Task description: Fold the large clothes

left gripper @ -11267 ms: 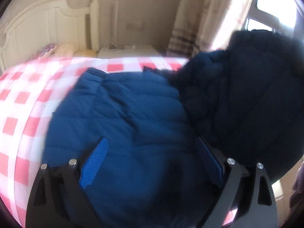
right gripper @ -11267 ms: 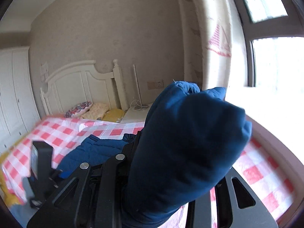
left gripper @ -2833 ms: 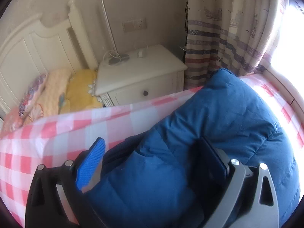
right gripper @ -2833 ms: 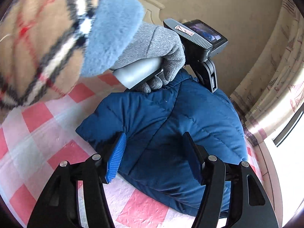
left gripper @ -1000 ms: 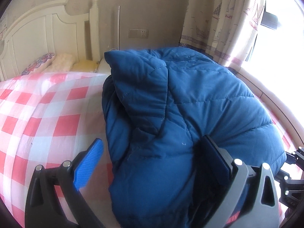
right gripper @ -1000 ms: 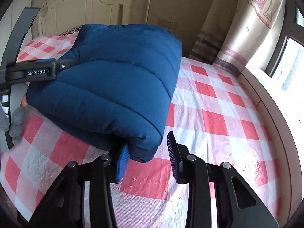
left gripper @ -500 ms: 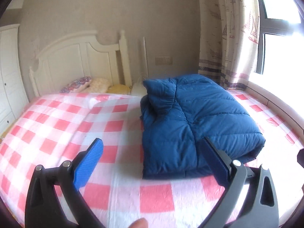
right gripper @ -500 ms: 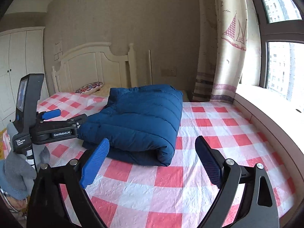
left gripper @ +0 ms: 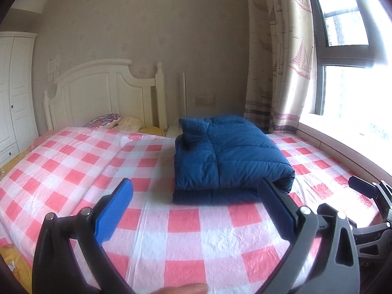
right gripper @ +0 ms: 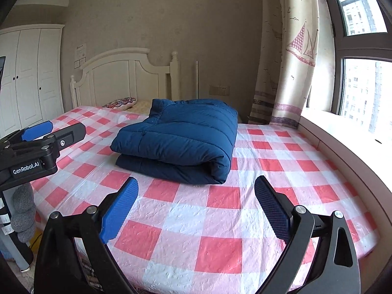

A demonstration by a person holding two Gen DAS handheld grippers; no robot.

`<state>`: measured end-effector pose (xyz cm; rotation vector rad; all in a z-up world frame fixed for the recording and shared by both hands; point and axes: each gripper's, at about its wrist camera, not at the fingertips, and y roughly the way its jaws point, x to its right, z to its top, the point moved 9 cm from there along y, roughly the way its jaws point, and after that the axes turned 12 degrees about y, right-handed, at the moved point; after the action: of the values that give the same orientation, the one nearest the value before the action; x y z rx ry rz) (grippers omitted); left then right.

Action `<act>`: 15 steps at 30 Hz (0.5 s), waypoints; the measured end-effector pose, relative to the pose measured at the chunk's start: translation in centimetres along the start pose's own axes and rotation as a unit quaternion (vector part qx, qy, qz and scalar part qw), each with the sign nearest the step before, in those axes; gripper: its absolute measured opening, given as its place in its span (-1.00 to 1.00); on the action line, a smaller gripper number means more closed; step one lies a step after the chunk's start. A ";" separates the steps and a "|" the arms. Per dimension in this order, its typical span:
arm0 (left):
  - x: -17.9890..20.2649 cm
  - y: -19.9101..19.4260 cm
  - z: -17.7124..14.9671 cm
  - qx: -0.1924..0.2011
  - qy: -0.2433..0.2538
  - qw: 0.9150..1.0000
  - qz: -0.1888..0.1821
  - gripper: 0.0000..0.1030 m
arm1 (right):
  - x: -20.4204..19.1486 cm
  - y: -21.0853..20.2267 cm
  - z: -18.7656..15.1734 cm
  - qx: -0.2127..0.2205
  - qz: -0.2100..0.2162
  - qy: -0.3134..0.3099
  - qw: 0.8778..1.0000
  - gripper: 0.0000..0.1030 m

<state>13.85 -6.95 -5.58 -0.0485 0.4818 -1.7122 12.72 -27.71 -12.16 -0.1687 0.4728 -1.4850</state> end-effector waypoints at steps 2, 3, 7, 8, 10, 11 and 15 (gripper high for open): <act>0.1 -0.1 0.0 0.002 0.003 1.000 0.003 0.97 | 0.0 -0.1 0.1 0.002 -0.001 0.000 1.000 0.78; 0.1 0.0 0.0 0.001 0.004 1.000 0.003 0.97 | 0.0 -0.1 0.1 0.002 -0.001 0.000 1.000 0.78; 0.3 0.0 -0.2 0.000 0.008 1.000 0.004 0.97 | 0.0 -0.2 0.2 0.003 -0.001 0.000 1.000 0.78; 0.4 0.0 -0.2 0.000 0.009 1.000 0.004 0.97 | -0.1 -0.2 0.2 0.003 -0.001 0.000 1.000 0.78; 0.4 0.0 -0.2 0.000 0.010 1.000 0.004 0.97 | -0.1 -0.3 0.2 0.004 -0.001 0.001 1.000 0.78; 0.4 0.0 -0.2 0.000 0.010 1.000 0.004 0.97 | -0.1 -0.3 0.2 0.004 -0.001 0.001 1.000 0.78; 0.4 0.0 -0.3 -0.002 0.009 1.000 0.004 0.97 | 0.0 -0.4 0.2 0.004 0.000 0.002 1.000 0.78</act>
<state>13.70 -7.21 -5.98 -0.0339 0.4975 -1.7053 12.50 -27.79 -11.80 -0.1589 0.4702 -1.4870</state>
